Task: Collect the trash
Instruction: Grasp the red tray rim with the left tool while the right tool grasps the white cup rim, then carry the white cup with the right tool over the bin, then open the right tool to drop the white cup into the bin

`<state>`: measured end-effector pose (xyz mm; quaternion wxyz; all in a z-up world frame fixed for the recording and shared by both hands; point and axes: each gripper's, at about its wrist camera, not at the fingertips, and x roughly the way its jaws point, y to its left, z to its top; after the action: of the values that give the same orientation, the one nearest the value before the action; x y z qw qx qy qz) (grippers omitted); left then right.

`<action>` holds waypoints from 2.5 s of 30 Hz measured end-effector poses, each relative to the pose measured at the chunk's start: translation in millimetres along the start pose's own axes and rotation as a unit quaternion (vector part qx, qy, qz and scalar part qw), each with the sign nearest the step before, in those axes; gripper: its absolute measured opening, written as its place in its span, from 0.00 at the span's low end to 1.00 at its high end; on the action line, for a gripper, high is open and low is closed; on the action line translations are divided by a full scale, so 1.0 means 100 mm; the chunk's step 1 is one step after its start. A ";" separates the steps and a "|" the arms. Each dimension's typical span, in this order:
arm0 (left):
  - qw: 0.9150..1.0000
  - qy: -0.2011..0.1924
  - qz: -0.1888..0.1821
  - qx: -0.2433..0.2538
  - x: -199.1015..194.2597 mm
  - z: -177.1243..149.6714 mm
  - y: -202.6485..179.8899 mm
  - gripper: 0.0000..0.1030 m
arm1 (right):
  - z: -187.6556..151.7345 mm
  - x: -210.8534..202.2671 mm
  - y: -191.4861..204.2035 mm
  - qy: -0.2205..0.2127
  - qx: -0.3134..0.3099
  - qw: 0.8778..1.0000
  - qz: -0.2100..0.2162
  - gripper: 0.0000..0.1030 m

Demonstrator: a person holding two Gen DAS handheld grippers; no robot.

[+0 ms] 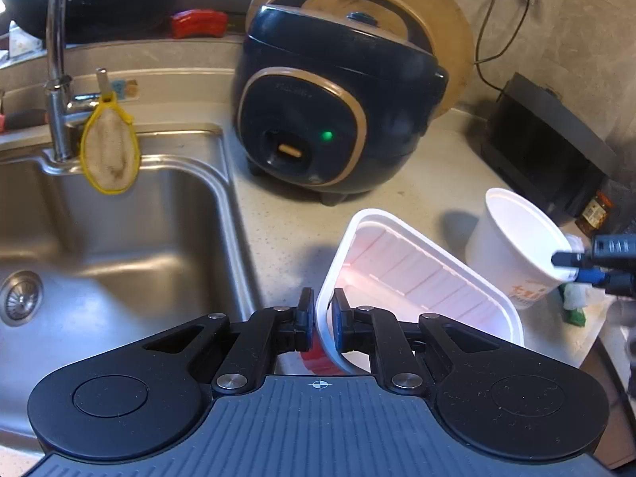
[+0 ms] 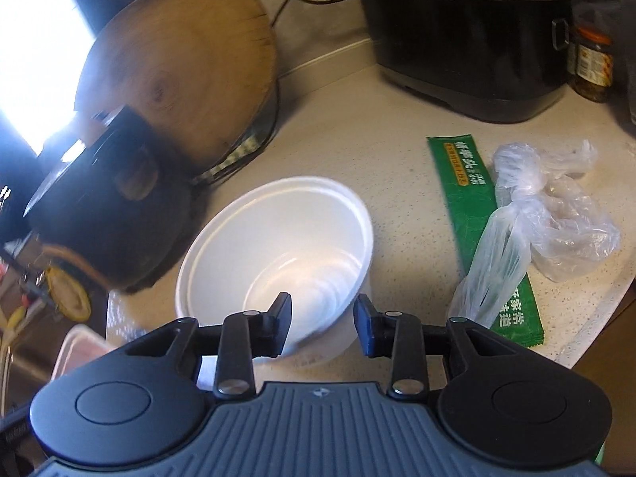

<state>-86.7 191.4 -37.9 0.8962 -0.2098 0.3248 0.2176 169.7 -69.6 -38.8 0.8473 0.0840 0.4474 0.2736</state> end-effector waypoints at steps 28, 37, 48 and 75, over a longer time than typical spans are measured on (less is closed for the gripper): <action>0.983 0.002 -0.126 0.131 0.06 0.14 -1.16 0.14 | -0.28 -1.22 -1.24 -0.043 0.136 0.989 -0.025 0.05; 0.983 -0.005 -0.130 0.126 0.25 0.25 -1.50 0.14 | -0.60 -1.67 -1.71 -0.093 0.181 0.976 -0.075 0.05; 0.992 0.037 -0.116 0.028 0.80 0.34 -1.34 0.15 | -1.25 -1.61 -2.39 -0.050 0.233 0.957 -0.163 0.05; 0.966 0.053 -0.230 0.108 0.32 -0.06 -1.74 0.17 | -1.61 -0.53 -3.00 0.044 0.264 0.942 -0.200 0.22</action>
<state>24.3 54.4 -23.2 0.9209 -0.1925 0.3363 -0.0418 133.3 -365.4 -211.5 0.8113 0.2016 0.5482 -0.0262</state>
